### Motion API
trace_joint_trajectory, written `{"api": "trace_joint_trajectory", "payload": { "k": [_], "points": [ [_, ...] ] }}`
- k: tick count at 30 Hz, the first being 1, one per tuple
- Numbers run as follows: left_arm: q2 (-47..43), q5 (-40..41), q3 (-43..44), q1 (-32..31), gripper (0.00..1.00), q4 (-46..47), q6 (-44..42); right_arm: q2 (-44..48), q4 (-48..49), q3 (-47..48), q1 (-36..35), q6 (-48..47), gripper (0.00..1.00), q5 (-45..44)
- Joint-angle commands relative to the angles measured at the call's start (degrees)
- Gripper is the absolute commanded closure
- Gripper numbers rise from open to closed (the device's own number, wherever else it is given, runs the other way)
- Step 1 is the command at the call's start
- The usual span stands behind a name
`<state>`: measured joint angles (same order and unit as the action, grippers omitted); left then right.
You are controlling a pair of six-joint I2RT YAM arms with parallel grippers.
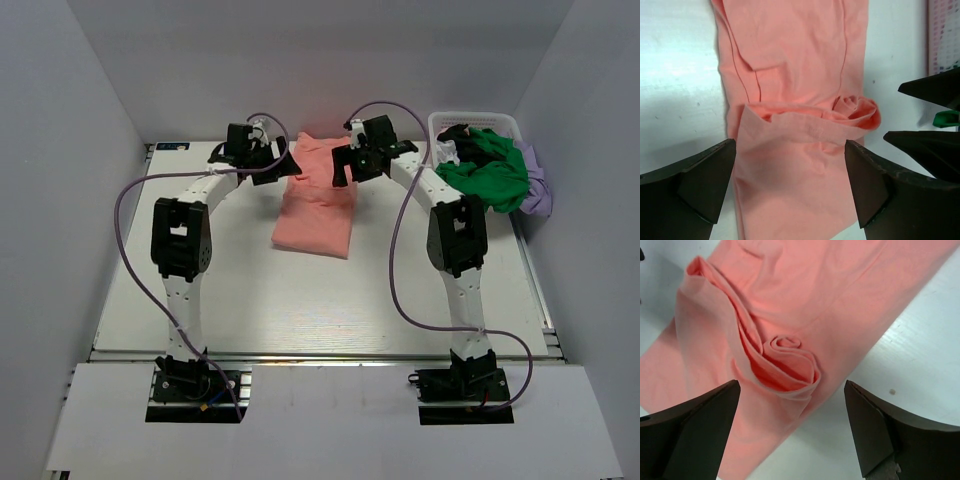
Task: Fold and stack the t-shirts
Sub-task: Fold the folded rectangular tshirt in 1/3 of the way, then grab one side of the 2/3 rectangular tshirt with both arms
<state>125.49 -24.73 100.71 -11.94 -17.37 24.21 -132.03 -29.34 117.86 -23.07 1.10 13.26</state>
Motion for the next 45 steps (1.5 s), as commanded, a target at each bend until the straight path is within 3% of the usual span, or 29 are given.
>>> {"api": "trace_joint_trajectory", "payload": {
  "k": [1,9,12,14,18,22,26,31,32,38,43,45],
  "points": [
    [-3.58,-1.11,3.44,0.52,0.00,-0.04,-1.88,4.04,2.01,1.06,0.83,0.13,0.10,0.45],
    [-11.40,-2.16,-10.43,0.52,0.00,-0.12,-5.30,9.86,-0.97,-7.91,0.31,-0.31,0.10,9.76],
    [-14.47,0.71,-15.09,-0.10,0.00,-2.66,-7.23,14.23,-0.54,-15.27,-0.13,-0.31,0.10,15.56],
    [-16.06,4.75,-19.38,-0.10,0.00,-4.52,-6.63,16.18,2.79,-25.20,-0.57,1.79,0.10,16.36],
    [-20.98,3.99,-29.41,0.52,0.00,-1.28,-4.70,22.85,8.07,-38.12,-1.10,6.10,0.10,17.42],
    [-21.60,5.21,-32.67,-0.88,0.00,-1.35,-5.93,22.26,10.01,-42.01,-1.45,8.82,0.10,19.08],
    [-20.46,1.79,-36.54,-0.89,0.15,2.93,-3.47,20.32,10.18,-43.15,-1.01,9.79,0.12,22.95],
    [-20.47,1.27,-38.39,-0.89,0.27,4.97,-3.46,19.27,11.85,-44.12,-0.84,9.88,0.14,22.08],
    [-19.51,0.66,-38.39,-0.89,0.35,4.97,-3.46,19.26,11.94,-44.21,-0.84,10.14,0.19,22.08],
    [-18.53,-0.93,-39.45,-0.89,0.51,5.50,-3.46,16.64,14.31,-45.62,-0.84,10.94,0.39,20.59],
    [-17.92,-3.12,-41.47,-0.89,0.62,7.60,-3.46,15.93,18.70,-47.03,-0.84,11.99,0.44,19.09],
    [-17.91,-4.53,-41.47,-0.89,0.66,8.14,-3.46,15.48,19.23,-46.58,-1.01,12.43,0.58,18.65]
  ]
}}
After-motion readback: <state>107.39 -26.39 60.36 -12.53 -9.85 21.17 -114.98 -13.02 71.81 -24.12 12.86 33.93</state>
